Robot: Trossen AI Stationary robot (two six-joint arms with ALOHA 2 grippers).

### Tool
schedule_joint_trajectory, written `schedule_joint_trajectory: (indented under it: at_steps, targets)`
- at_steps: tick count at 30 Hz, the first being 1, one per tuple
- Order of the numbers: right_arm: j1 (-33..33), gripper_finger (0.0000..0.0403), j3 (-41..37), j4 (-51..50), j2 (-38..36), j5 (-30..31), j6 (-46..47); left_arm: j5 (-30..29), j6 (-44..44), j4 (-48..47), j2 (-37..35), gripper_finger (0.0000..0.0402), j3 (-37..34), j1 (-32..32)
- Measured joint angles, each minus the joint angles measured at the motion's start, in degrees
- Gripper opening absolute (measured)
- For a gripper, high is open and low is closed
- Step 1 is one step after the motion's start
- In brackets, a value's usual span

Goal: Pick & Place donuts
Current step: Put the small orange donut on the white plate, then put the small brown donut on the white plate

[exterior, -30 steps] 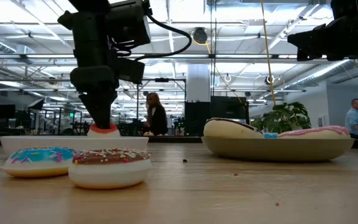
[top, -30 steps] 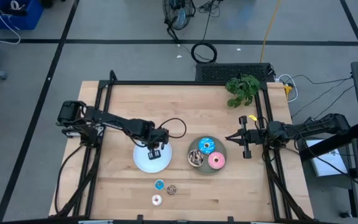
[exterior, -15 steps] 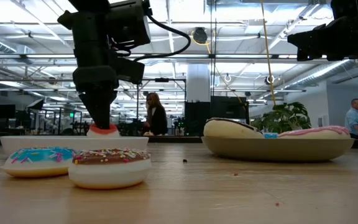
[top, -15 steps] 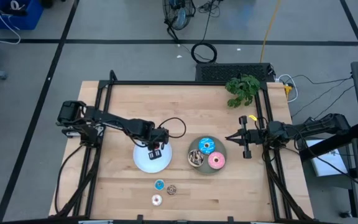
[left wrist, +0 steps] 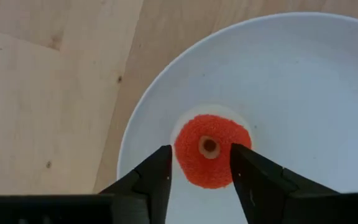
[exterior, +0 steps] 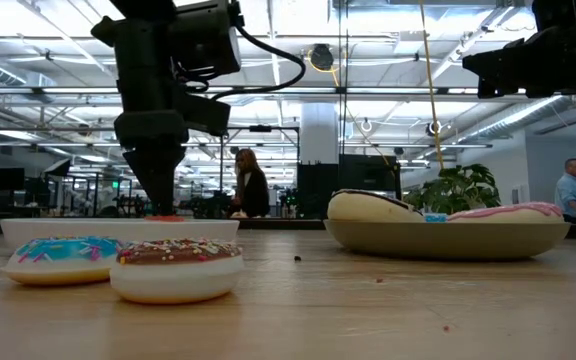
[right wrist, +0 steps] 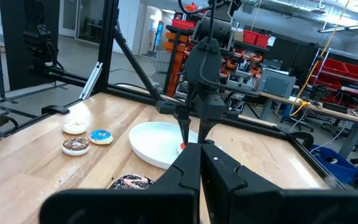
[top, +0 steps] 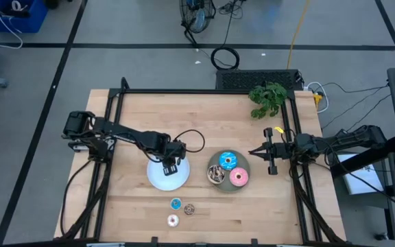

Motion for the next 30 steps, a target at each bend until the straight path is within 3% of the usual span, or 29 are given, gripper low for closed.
schedule_joint_trajectory:
  at_steps: [6, 12, 16, 20, 24, 30]
  targets:
    - [0.0, 0.0, 0.0, 0.0, 0.0, 0.0, -0.5, -1.8, 2.2, -4.9, 0.0, 0.0186, 2.4, 0.0]
    - [0.0, 0.0, 0.0, 0.0, 0.0, 0.0, -1.4, -1.8, 1.6, -16.2, 0.0, 0.0191, 11.9, 0.0]
    - [0.0, 0.0, 0.0, 0.0, 0.0, 0.0, -1.5, -1.1, -2.8, -18.9, 0.0, 0.0191, 17.4, -1.4]
    - [0.0, 0.0, 0.0, 0.0, 0.0, 0.0, -1.5, 1.8, -7.2, -16.3, 0.0, 0.0191, 19.5, -4.9]
    - [0.0, 0.0, 0.0, -0.2, 0.0, 0.0, -1.5, 6.0, -3.0, -11.0, 0.0, 0.0178, 19.5, -11.5]
    - [0.0, 0.0, 0.0, -0.4, 0.0, 0.0, -1.5, 2.6, -5.8, -0.1, 0.3, 0.0139, 19.5, -21.0]
